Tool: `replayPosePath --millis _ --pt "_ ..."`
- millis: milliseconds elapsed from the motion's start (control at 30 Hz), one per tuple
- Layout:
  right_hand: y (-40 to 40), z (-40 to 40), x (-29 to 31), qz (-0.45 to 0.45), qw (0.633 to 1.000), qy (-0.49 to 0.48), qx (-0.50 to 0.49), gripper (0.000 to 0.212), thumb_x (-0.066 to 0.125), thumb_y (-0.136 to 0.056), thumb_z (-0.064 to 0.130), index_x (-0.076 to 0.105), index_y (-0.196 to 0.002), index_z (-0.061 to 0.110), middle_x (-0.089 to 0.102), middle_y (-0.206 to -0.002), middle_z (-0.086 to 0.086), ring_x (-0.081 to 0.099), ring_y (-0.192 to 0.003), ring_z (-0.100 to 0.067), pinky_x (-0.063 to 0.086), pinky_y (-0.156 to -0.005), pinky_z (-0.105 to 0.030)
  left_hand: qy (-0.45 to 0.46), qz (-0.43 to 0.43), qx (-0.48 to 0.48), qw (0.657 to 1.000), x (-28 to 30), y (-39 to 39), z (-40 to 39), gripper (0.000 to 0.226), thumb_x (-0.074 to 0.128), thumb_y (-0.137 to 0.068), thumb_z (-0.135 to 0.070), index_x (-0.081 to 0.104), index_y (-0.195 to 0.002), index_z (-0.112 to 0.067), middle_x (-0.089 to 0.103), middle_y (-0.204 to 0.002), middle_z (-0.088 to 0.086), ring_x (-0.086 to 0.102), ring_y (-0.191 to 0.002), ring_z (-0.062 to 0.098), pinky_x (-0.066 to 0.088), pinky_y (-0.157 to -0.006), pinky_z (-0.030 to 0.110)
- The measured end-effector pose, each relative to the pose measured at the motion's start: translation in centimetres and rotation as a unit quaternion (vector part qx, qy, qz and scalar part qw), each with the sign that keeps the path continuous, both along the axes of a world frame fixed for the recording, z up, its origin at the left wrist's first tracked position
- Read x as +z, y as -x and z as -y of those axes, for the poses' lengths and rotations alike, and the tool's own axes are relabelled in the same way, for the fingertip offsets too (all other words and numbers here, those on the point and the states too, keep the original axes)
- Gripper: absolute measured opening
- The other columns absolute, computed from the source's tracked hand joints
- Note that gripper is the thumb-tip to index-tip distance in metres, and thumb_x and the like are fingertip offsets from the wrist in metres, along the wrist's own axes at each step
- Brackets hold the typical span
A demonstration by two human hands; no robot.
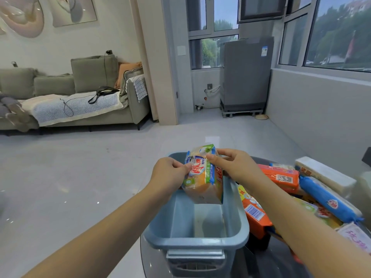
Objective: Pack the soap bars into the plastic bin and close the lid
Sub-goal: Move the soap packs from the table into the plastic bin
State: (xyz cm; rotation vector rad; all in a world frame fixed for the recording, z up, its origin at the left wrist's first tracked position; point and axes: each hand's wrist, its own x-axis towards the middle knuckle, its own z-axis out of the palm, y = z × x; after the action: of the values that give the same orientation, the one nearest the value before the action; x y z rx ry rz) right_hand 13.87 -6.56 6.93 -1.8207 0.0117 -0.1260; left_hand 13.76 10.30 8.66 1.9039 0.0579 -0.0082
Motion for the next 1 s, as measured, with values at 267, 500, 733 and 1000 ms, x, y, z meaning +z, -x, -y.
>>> replayPosePath --millis 267,500,733,1000 --pt "1.9 0.5 -2.7 0.085 0.983 0.12 -0.112 0.054 0.063 -0.078 0.049 0.056 -0.125 0.024 0.056 -0.131 0.002 0.05 -0.118 -0.014 0.037 -0.089 -0.026 -0.018 -0.007 0.019 1.0 -0.2 -0.5 0.0 0.036 0.066 -0.086 -0.016 0.059 -0.051 -0.009 0.069 -0.066 0.009 0.067 -0.061 0.023 0.059 -0.064 0.037" --pt "3.2 1.1 -5.6 -0.004 0.999 -0.019 -0.039 0.057 0.062 -0.085 0.033 0.04 -0.137 0.032 0.051 -0.136 0.004 0.053 -0.114 -0.011 0.049 -0.084 -0.026 -0.005 -0.094 0.018 0.995 -3.1 -1.9 2.1 0.026 0.066 -0.086 -0.011 0.06 -0.062 0.0 0.065 -0.065 0.013 0.063 -0.054 0.025 0.059 -0.06 0.039" --pt "3.7 1.2 -6.4 -0.022 0.99 -0.138 0.005 0.053 0.056 -0.09 0.028 0.036 -0.137 0.039 0.06 -0.107 0.023 0.064 -0.09 0.002 0.052 -0.063 -0.012 -0.004 -0.163 0.026 0.986 -6.4 -3.7 4.4 0.024 0.066 -0.086 -0.01 0.06 -0.092 0.012 0.065 -0.086 0.022 0.063 -0.063 0.032 0.058 -0.066 0.044" --pt "3.3 1.4 -7.3 -0.009 0.983 -0.185 0.011 0.049 0.06 -0.088 0.022 0.043 -0.13 0.04 0.064 -0.116 0.013 0.067 -0.094 -0.004 0.057 -0.069 -0.021 -0.089 -0.139 0.019 0.986 -9.5 -4.8 4.1 0.027 0.064 -0.088 -0.02 0.049 -0.068 -0.009 0.059 -0.071 0.007 0.06 -0.067 0.026 0.059 -0.073 0.043"
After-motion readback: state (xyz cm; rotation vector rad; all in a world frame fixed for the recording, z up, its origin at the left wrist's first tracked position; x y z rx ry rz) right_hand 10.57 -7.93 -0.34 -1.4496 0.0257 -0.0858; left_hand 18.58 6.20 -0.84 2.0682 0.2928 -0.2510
